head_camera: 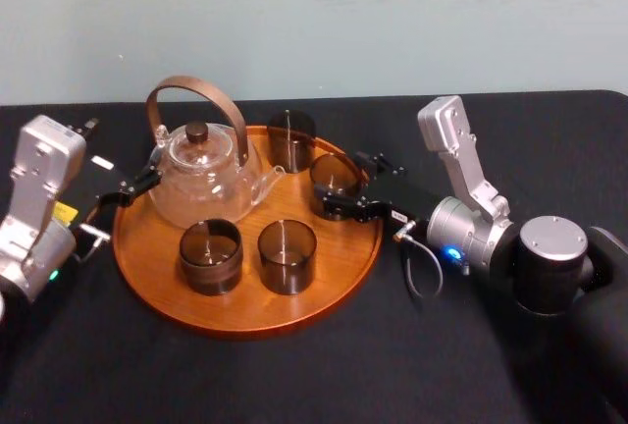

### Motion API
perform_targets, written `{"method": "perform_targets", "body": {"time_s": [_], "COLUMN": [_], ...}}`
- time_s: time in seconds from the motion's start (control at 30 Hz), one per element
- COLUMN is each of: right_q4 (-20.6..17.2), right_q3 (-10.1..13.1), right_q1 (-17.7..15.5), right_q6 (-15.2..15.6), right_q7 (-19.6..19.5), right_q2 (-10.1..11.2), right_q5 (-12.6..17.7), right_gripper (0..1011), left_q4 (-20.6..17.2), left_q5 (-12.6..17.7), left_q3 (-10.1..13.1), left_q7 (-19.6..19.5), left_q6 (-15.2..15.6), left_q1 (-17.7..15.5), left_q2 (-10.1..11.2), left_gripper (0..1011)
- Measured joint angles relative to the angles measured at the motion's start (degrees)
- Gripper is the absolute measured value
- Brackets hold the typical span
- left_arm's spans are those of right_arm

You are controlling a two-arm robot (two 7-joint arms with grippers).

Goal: Pick up the glass from the table and place it on the tray.

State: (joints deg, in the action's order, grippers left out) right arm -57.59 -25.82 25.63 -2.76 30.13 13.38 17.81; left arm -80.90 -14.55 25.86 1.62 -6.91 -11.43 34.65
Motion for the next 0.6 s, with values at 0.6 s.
{"method": "perform_targets", "body": {"time_s": [0.6], "right_q4": [-8.2], "right_q3": [1.7], "right_q1": [-3.8], "right_q6": [0.0], "right_q7": [-1.2], "right_q2": [3.1], "right_q5": [0.7], "right_gripper": [1002], "left_q4": [0.0], "left_q5": [0.0], "left_q3": [0.0], "left_q7": [0.0], "left_q6": [0.0], "left_q1": [0.0], "left_q2": [0.0], "left_gripper": [1001]}}
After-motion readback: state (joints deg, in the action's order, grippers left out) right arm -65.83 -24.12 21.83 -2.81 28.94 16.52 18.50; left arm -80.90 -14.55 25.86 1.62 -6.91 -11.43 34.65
